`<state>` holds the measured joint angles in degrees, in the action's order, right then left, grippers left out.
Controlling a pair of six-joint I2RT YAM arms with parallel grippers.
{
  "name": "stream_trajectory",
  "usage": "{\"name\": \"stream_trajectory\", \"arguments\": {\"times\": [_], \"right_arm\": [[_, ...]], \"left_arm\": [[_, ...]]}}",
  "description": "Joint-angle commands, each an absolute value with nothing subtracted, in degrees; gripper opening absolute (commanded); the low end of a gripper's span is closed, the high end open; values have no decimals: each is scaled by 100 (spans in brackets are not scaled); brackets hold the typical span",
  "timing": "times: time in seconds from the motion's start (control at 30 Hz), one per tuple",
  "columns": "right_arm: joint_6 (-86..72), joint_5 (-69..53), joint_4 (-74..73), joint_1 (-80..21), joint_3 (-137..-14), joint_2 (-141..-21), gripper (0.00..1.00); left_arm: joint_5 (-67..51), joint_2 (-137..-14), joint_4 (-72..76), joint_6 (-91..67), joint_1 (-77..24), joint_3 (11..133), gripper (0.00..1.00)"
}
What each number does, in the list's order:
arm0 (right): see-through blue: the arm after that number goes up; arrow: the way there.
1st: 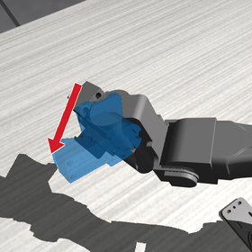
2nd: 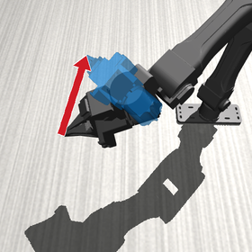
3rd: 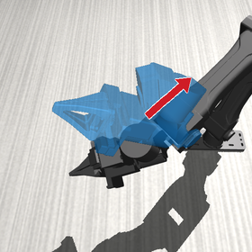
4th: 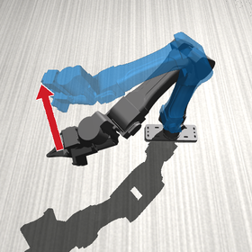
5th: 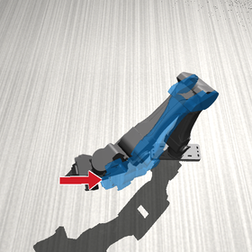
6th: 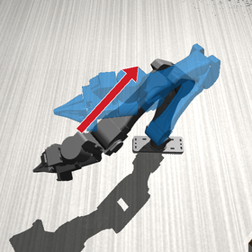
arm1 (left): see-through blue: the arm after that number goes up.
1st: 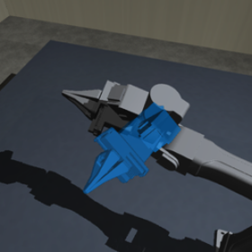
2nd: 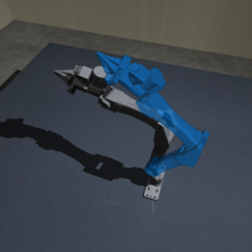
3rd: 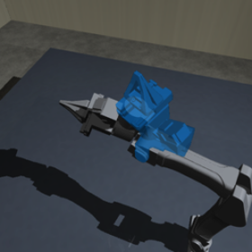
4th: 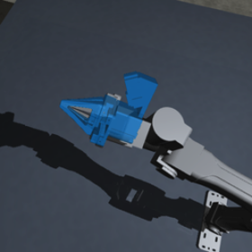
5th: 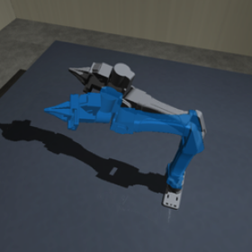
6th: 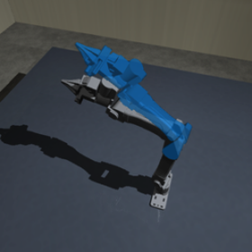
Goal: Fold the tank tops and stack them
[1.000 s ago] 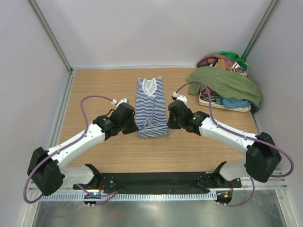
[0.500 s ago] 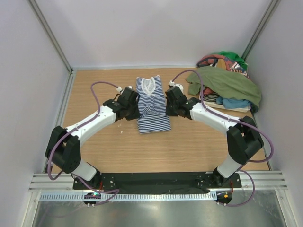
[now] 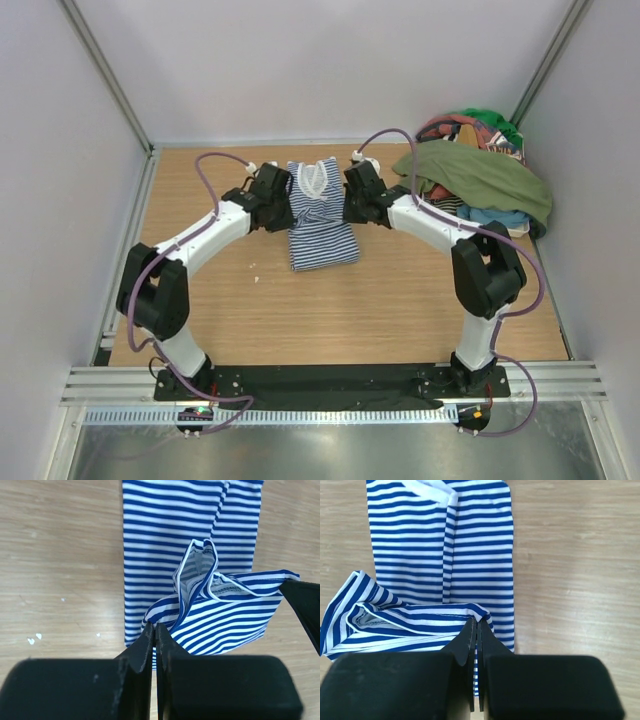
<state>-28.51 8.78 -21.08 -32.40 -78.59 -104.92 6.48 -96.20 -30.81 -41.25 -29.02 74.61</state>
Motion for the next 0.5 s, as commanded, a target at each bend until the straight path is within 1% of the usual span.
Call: {"name": "stream_trajectory", "arguments": {"times": [0.0, 0.47], "right_arm": [[-2716, 835, -1872, -3112, -8322, -10722, 1], [-2769, 519, -1582, -2813, -8964, -11566, 1]], "left_arm": [[633, -9913, -2927, -3903, -2725, 7830, 0], [545, -11047, -2742, -3665, -2444, 8508, 0]]}}
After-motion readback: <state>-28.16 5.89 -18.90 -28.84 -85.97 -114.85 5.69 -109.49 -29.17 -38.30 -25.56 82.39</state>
